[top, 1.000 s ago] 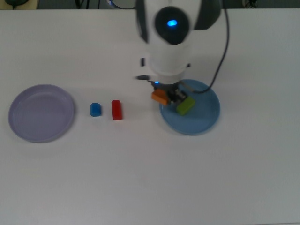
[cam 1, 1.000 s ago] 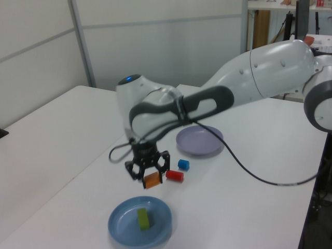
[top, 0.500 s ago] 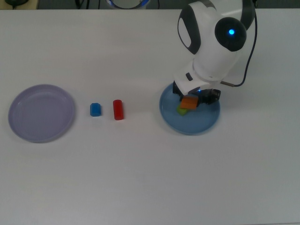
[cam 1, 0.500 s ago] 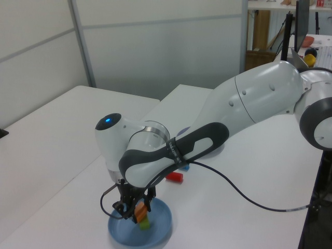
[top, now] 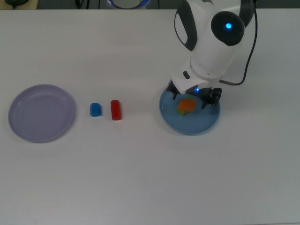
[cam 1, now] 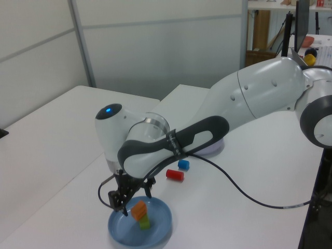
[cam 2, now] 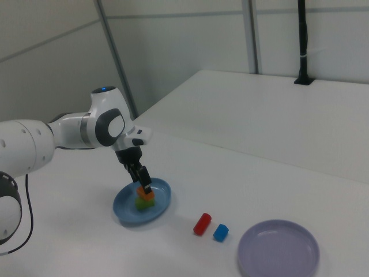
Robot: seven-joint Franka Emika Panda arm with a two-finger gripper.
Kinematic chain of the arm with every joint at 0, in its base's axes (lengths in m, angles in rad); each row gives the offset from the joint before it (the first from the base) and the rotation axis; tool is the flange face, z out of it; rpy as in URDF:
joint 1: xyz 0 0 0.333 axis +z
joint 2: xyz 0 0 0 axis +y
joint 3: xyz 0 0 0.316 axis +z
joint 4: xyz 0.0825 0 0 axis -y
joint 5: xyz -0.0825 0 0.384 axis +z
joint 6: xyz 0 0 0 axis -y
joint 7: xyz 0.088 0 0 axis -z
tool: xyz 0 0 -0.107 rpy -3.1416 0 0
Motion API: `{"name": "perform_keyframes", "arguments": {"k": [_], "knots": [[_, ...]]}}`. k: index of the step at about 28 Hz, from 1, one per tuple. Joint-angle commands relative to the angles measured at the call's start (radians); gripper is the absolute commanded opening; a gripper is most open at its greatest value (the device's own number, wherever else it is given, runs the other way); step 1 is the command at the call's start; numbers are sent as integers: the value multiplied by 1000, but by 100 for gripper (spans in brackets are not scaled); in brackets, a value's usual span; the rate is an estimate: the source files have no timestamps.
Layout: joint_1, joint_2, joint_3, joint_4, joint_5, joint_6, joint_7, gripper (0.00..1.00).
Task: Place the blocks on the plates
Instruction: 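Place the orange block on top of the green block and release, then move the gripper to the red cylinder and grasp it, then carry the red cylinder to the lavender plate and release it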
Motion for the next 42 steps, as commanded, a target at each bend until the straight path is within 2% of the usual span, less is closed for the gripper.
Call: {"name": "perform_keyframes", "arguments": {"k": [1, 5, 9, 14, 16, 19, 23, 25, 30, 31, 42], "knots": [[-54, -67, -14, -12, 1, -54, -96, 100], [-150, -98, -13, -12, 4, -103, -317, 100], [-225, -93, -13, -18, 6, -117, -494, 100], [-274, -57, -13, -30, -5, -109, -541, 100], [-291, -29, -13, -37, -7, -103, -558, 94], [-293, 8, -14, -37, -10, -101, -558, 93], [-296, 40, -14, -37, -13, -92, -556, 76], [-307, 45, -14, -37, -11, -85, -553, 63], [-327, 43, -14, -35, -2, -85, -556, 3], [-328, 43, -14, -34, 1, -85, -556, 0], [-350, 34, -14, -27, 1, -85, -587, 0]]}}
